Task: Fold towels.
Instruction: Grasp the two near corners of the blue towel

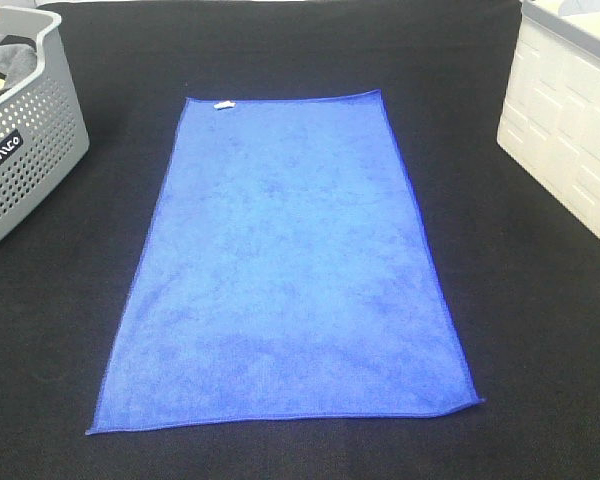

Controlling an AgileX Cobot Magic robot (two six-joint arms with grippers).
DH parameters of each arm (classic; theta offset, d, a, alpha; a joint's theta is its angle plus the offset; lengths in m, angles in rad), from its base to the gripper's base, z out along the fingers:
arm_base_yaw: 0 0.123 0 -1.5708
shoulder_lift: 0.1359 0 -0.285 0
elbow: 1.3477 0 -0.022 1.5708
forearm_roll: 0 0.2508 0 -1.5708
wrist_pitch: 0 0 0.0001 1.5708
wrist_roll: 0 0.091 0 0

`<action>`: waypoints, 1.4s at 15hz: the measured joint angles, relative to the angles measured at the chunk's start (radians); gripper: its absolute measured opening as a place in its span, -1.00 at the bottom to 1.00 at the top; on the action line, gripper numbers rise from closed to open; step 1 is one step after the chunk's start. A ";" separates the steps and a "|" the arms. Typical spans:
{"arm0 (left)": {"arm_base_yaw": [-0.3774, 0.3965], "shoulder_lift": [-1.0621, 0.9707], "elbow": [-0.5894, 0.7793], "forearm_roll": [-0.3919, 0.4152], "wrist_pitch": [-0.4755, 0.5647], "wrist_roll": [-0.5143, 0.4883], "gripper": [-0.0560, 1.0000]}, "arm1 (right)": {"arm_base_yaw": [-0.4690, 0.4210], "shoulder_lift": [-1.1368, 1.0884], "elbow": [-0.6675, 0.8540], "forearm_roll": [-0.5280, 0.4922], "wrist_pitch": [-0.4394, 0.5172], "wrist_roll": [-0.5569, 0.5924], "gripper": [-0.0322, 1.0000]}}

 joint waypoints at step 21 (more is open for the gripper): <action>0.000 0.000 0.000 0.000 0.000 0.000 0.54 | 0.000 0.000 0.000 0.000 0.000 0.000 0.80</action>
